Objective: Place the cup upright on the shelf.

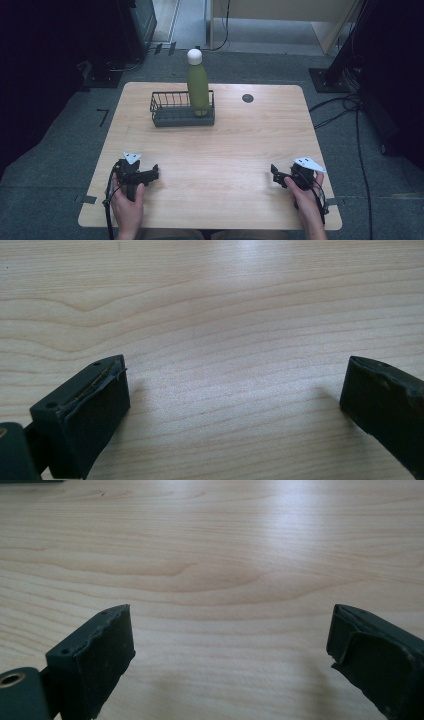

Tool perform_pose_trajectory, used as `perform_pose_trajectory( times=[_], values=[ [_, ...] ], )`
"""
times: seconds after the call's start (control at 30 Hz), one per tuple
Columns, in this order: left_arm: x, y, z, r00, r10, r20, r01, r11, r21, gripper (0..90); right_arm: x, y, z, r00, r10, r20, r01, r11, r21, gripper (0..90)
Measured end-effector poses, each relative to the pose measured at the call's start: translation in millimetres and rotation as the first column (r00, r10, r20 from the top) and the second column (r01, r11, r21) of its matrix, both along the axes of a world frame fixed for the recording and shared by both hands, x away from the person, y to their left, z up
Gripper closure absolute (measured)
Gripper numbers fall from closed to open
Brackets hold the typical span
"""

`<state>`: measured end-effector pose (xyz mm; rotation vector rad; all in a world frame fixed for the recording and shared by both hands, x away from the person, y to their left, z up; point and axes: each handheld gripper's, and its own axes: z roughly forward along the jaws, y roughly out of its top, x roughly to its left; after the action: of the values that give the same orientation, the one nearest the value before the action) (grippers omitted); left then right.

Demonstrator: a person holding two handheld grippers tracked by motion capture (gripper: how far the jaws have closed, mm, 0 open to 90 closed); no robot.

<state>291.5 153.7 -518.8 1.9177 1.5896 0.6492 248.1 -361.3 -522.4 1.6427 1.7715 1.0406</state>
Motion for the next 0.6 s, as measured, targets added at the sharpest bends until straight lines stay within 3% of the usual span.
perform_pose_trajectory(
  times=[0.2,0.33,0.4,0.6],
  values=[
    [0.0,0.0,0.0,1.0,0.0,0.0,0.0,1.0,0.0,0.1,-8.2,-13.3,-1.9,0.9978,-0.025,-0.061,0.024,0.9995,-0.023,3.2],
    [0.0,0.0,-0.1,1.0,0.0,0.001,0.0,1.0,0.0,0.1,-11.3,-21.0,-3.9,0.9915,-0.058,-0.116,0.048,0.9953,-0.083,2.6],
    [0.0,0.0,0.0,1.0,-0.001,0.001,0.001,1.0,0.001,0.1,-13.1,-23.7,-4.4,0.9897,-0.068,-0.126,0.052,0.9912,-0.122,2.1],
    [0.2,-0.6,-0.2,1.0,0.001,0.002,-0.001,1.0,-0.001,0.1,-15.5,-27.6,-4.8,0.9896,-0.061,-0.13,0.045,0.9912,-0.124,1.0]
  ],
)
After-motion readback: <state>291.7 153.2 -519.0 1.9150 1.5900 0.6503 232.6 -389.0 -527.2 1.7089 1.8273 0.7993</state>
